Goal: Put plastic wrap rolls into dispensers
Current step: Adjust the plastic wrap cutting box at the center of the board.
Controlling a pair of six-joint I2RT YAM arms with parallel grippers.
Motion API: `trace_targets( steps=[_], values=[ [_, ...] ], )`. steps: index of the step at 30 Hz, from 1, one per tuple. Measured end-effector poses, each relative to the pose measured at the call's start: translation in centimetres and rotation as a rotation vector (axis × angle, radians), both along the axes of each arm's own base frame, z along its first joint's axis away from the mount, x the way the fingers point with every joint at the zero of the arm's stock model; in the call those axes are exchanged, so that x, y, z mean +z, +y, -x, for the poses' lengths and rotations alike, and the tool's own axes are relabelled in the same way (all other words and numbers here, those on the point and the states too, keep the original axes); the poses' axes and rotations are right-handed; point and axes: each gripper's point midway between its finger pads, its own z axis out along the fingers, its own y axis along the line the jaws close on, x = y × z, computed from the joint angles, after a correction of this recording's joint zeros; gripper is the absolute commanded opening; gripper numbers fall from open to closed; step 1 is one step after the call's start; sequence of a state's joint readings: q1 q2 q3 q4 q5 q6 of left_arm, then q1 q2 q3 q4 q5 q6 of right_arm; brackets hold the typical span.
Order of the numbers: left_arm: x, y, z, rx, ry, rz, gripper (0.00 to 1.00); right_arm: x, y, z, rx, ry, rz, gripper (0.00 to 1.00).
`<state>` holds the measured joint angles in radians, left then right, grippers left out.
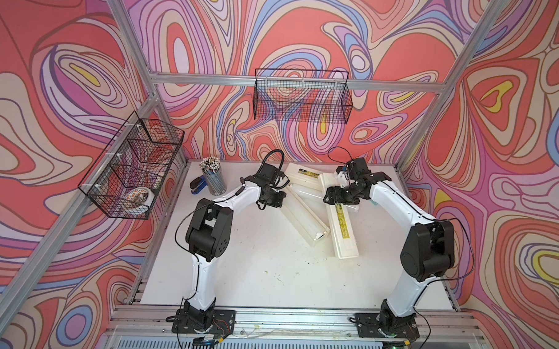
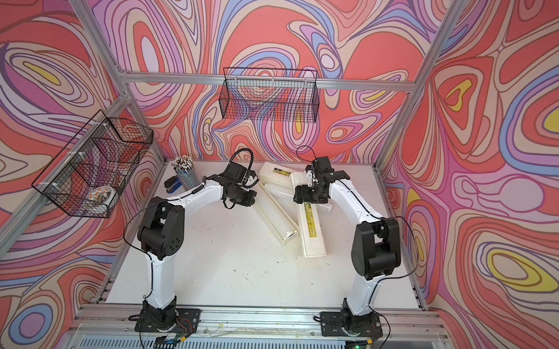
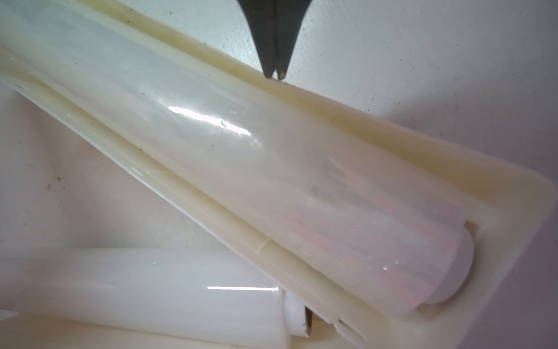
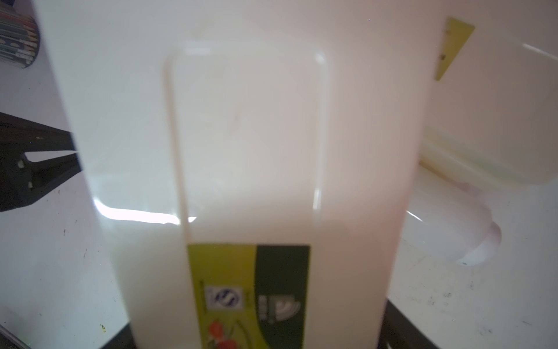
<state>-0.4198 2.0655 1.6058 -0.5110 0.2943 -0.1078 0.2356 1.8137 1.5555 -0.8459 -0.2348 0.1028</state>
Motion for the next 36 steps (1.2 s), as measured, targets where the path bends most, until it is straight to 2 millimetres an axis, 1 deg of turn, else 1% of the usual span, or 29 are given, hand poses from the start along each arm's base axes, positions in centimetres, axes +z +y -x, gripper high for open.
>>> trace_targets(
  steps=[3, 7, 8, 10, 12, 14, 16, 19, 23, 25, 26, 28, 30, 32, 34, 36],
  values=[
    [-0.1, -0.8, 0.5, -0.048, -0.009, -0.010, 0.03, 0.0, -0.1, 0.0, -0.009, 0.002, 0.001, 0.40],
    [-0.1, -1.9, 1.4, -0.106, -0.020, -0.024, 0.14, -0.1, 0.0, 0.0, -0.011, 0.004, -0.005, 0.40],
    [-0.1, -2.2, 1.5, -0.113, -0.021, -0.026, 0.14, -0.1, 0.2, 0.0, -0.006, 0.006, -0.015, 0.39],
    [-0.1, -2.8, 1.8, -0.126, -0.021, -0.018, 0.16, -0.5, 0.6, 0.2, 0.007, 0.012, -0.041, 0.39],
    [-0.2, -3.4, 2.0, -0.129, -0.016, -0.002, 0.18, -1.3, 1.1, 0.7, 0.019, 0.032, -0.068, 0.38],
    [-0.3, -3.8, 2.2, -0.119, -0.013, 0.025, 0.25, -2.1, 1.3, 1.3, 0.022, 0.058, -0.085, 0.37],
    [-0.4, -3.9, 2.4, -0.094, 0.001, 0.058, 0.29, -2.8, 1.4, 1.6, 0.020, 0.073, -0.093, 0.38],
    [-0.8, -4.1, 2.9, -0.027, 0.035, 0.116, 0.39, -3.4, 1.4, 1.9, 0.018, 0.084, -0.093, 0.38],
    [-1.2, -4.0, 4.1, 0.106, 0.086, 0.209, 0.59, -3.8, 1.4, 2.1, 0.018, 0.093, -0.090, 0.38],
    [-1.4, -3.9, 4.8, 0.166, 0.104, 0.245, 0.72, -4.0, 1.4, 2.1, 0.017, 0.098, -0.089, 0.37],
    [-1.7, -3.7, 5.3, 0.199, 0.117, 0.244, 0.77, -4.2, 1.3, 2.1, 0.015, 0.100, -0.089, 0.37],
    [-2.6, -3.6, 6.3, 0.249, 0.146, 0.231, 0.79, -4.6, 1.2, 2.3, 0.010, 0.108, -0.084, 0.37],
    [-2.9, -3.9, 6.8, 0.294, 0.156, 0.214, 0.82, -5.0, 0.9, 2.6, 0.001, 0.119, -0.069, 0.37],
    [-2.3, -4.3, 6.6, 0.343, 0.152, 0.197, 0.85, -5.1, 0.5, 2.8, -0.010, 0.122, -0.047, 0.37],
    [-1.1, -4.9, 6.3, 0.389, 0.140, 0.181, 0.86, -4.7, -0.1, 2.9, -0.021, 0.114, -0.028, 0.37],
    [1.1, -5.8, 5.3, 0.440, 0.092, 0.188, 0.88, -3.5, -0.7, 2.9, -0.041, 0.086, -0.014, 0.37]
  ],
)
